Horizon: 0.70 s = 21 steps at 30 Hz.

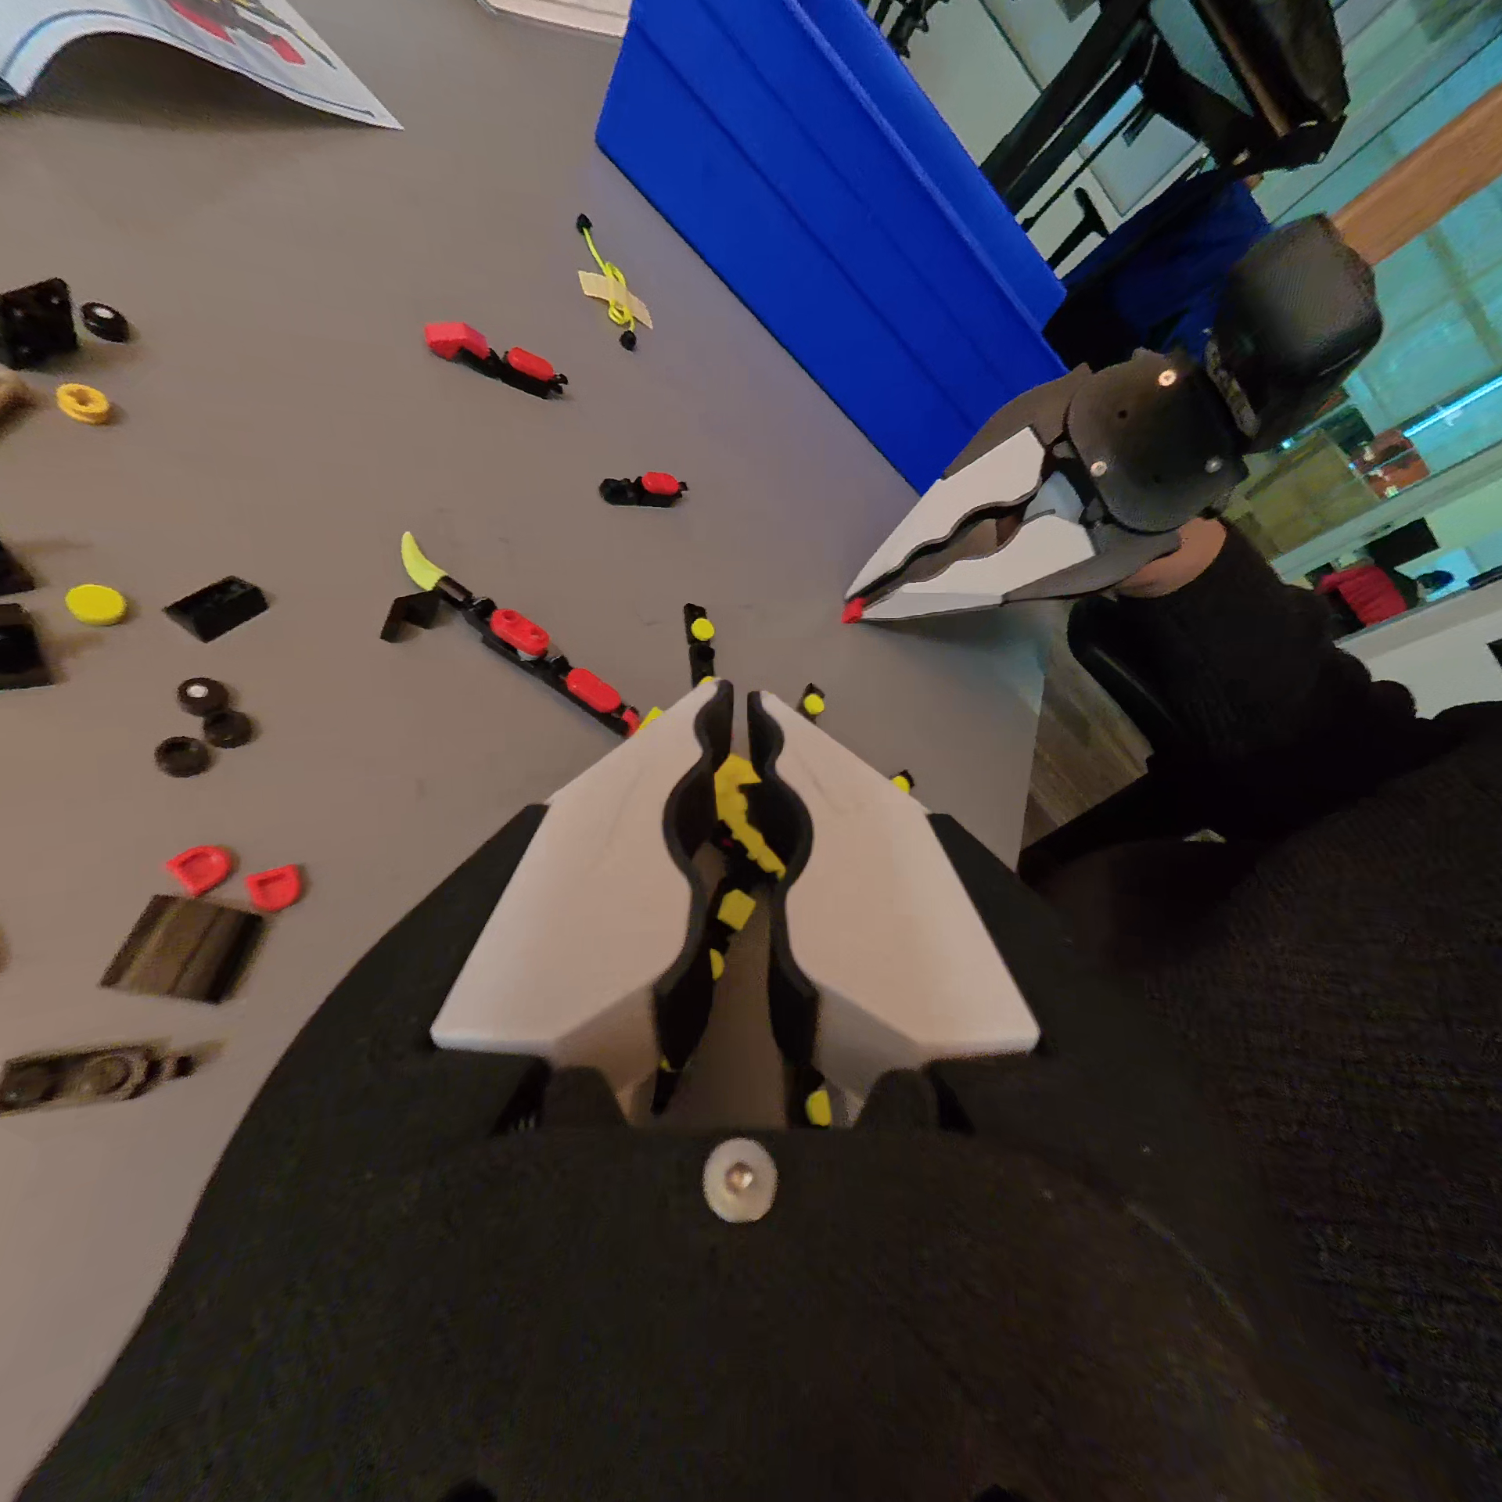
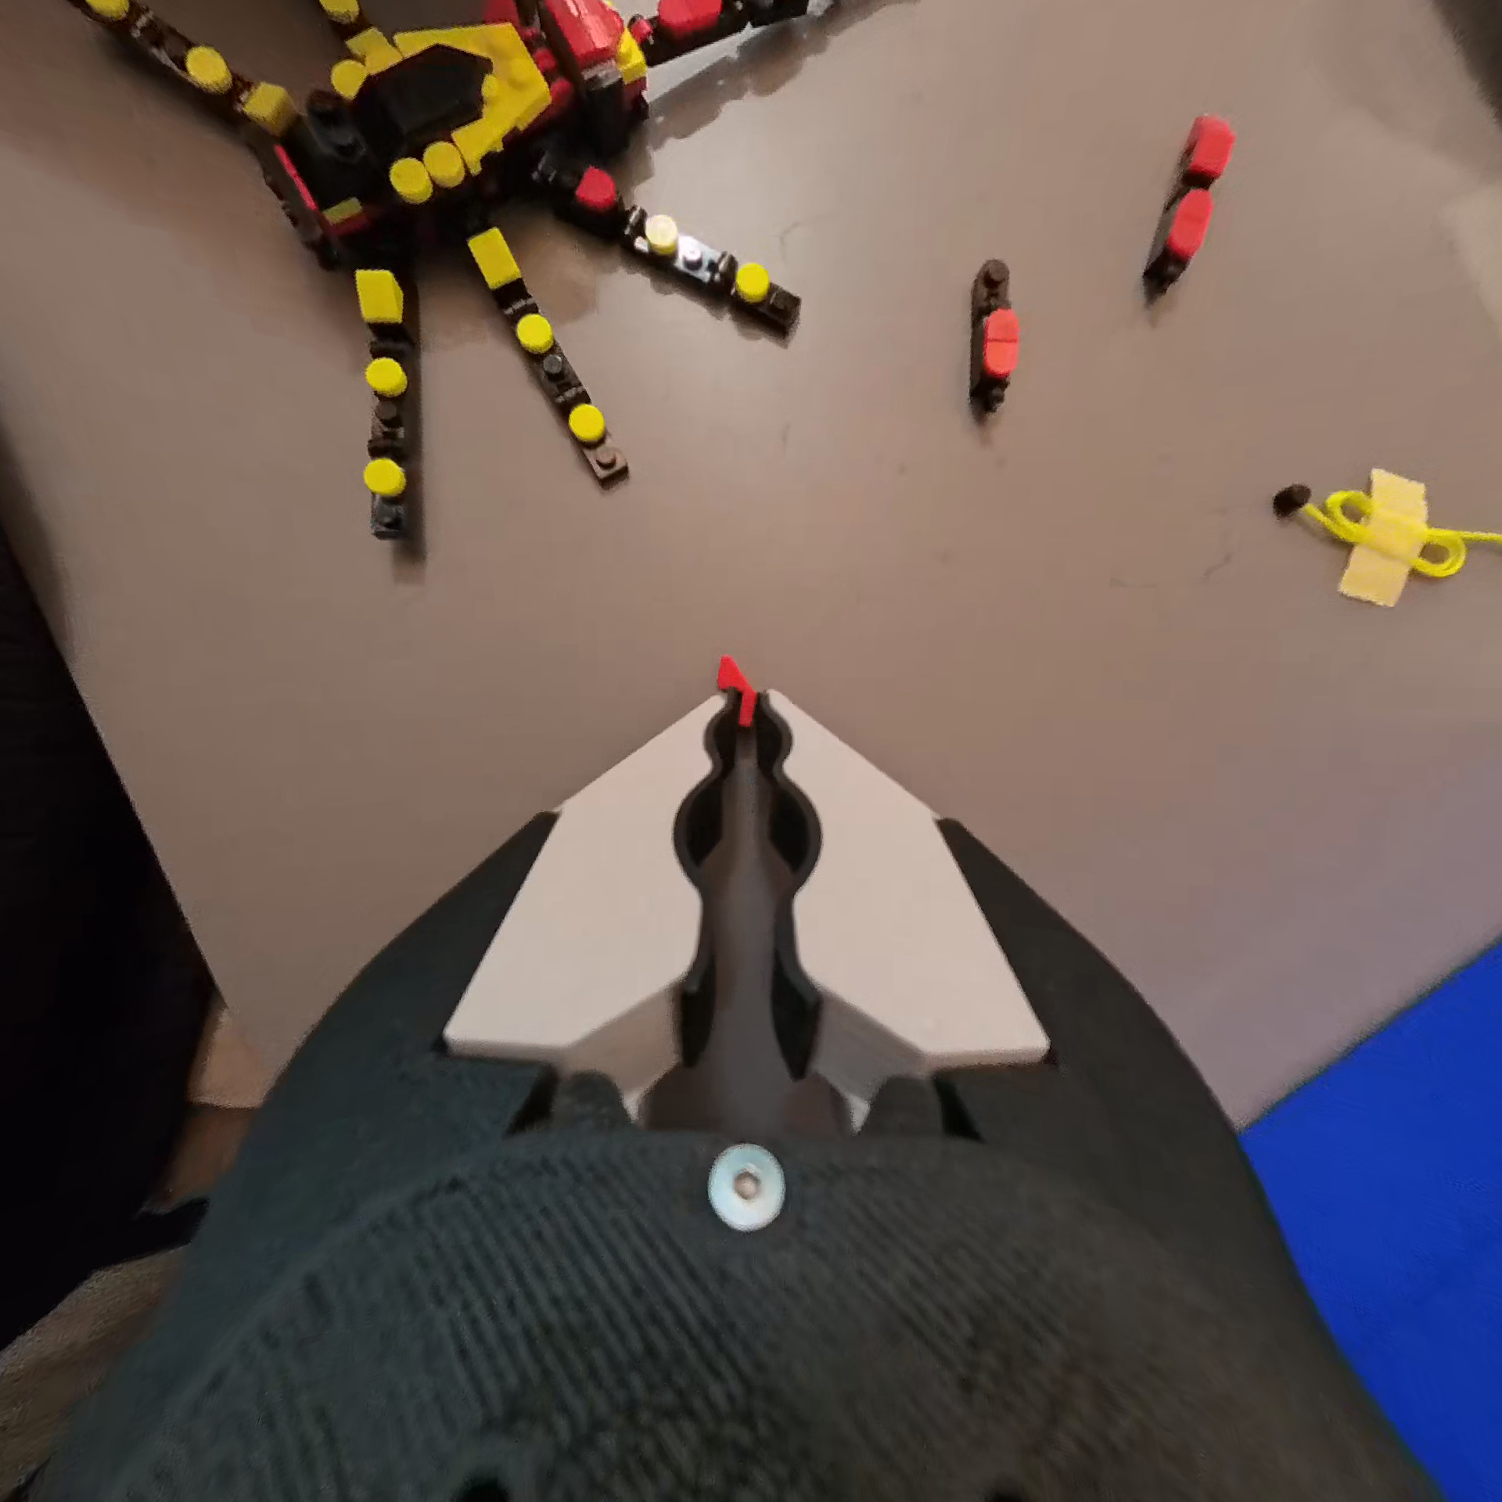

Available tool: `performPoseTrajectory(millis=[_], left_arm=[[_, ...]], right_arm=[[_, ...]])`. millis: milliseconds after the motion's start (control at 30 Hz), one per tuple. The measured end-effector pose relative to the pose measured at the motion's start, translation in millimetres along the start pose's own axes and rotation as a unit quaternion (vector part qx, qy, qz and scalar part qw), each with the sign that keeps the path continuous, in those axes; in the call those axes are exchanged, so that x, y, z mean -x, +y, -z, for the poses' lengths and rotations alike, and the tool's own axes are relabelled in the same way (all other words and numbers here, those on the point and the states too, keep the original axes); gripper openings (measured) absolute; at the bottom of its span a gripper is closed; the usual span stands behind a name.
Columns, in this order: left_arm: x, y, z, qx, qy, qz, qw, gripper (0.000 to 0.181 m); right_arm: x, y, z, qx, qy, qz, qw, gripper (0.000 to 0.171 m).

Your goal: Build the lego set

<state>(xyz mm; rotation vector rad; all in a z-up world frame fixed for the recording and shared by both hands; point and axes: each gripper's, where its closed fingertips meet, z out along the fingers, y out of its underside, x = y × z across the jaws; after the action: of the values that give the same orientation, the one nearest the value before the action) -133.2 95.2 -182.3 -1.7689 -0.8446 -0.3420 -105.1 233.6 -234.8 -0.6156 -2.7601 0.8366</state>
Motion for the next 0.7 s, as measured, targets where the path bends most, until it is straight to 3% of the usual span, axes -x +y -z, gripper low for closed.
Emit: performPoseTrajectory(millis=[100,267,400,700], left_arm=[[-13.2,-3.9,-6.4,-0.012,0.029,0.028,0.999,0.009],[-40.6,-0.6,-27.7,-0.004,0.080,0.071,0.994,0.027],[-60.5,-2.6,-38.1,-0.008,0.123,0.107,0.987,0.031],[-68.7,-3.3,-40.7,-0.008,0.154,0.137,0.978,0.018]], right_arm=[[-1.9,-17.7,0.3,-0.028,0.027,0.032,0.999,0.002],[5.9,-73.9,17.2,-0.145,0.075,0.101,0.981,0.001],[21.1,-98.3,25.8,-0.195,0.093,0.153,0.964,0.001],[37.1,-105.2,26.4,-0.212,0.086,0.195,0.954,0.001]])
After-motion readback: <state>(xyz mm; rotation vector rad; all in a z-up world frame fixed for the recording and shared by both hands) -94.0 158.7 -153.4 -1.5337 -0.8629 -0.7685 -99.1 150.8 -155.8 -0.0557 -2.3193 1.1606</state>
